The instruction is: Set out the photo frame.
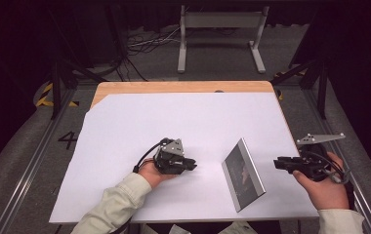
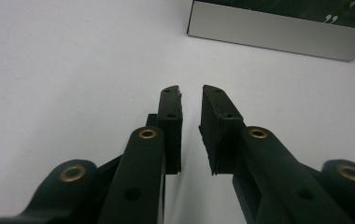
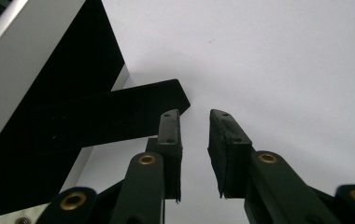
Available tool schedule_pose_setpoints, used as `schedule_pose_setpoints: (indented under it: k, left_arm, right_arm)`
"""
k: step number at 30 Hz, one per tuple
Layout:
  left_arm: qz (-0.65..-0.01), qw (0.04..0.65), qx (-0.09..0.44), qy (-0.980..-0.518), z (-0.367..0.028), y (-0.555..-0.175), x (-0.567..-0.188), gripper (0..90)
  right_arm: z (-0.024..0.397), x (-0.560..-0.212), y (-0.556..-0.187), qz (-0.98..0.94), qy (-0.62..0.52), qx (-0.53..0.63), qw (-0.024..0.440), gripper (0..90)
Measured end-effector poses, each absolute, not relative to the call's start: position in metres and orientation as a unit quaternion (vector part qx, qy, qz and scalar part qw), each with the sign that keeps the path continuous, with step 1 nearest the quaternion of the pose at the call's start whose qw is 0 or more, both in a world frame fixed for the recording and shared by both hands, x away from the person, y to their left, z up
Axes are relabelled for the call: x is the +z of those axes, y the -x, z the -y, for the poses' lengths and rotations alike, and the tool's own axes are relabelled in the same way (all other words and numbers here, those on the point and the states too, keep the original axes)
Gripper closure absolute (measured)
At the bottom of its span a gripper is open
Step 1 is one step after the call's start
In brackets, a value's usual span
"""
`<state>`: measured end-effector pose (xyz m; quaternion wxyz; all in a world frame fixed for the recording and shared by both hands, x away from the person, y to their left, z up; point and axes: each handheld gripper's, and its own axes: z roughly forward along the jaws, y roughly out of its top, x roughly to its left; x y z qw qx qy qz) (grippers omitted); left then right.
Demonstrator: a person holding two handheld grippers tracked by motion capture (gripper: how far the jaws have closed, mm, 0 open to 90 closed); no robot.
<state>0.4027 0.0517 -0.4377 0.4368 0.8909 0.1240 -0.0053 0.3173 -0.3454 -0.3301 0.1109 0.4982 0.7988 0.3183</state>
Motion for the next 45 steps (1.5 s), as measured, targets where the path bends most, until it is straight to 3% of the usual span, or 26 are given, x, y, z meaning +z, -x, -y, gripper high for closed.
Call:
schedule_pose_setpoints:
  k: [24, 29, 45]
  left_arm:
    - [-0.179, 0.452, 0.03, -0.873, -0.088, -0.411, -0.435, 75.9]
    - [-0.183, 0.453, 0.04, -0.871, -0.088, -0.412, -0.437, 71.9]
    - [-0.177, 0.446, 0.036, -0.877, -0.083, -0.411, -0.439, 71.4]
  right_arm:
    - [0.324, -0.291, -0.33, -0.8, -0.514, 0.295, 0.091, 70.3]
    - [0.318, -0.287, -0.331, -0.8, -0.517, 0.295, 0.077, 70.1]
    - [0.295, -0.276, -0.334, -0.795, -0.538, 0.277, 0.039, 71.6]
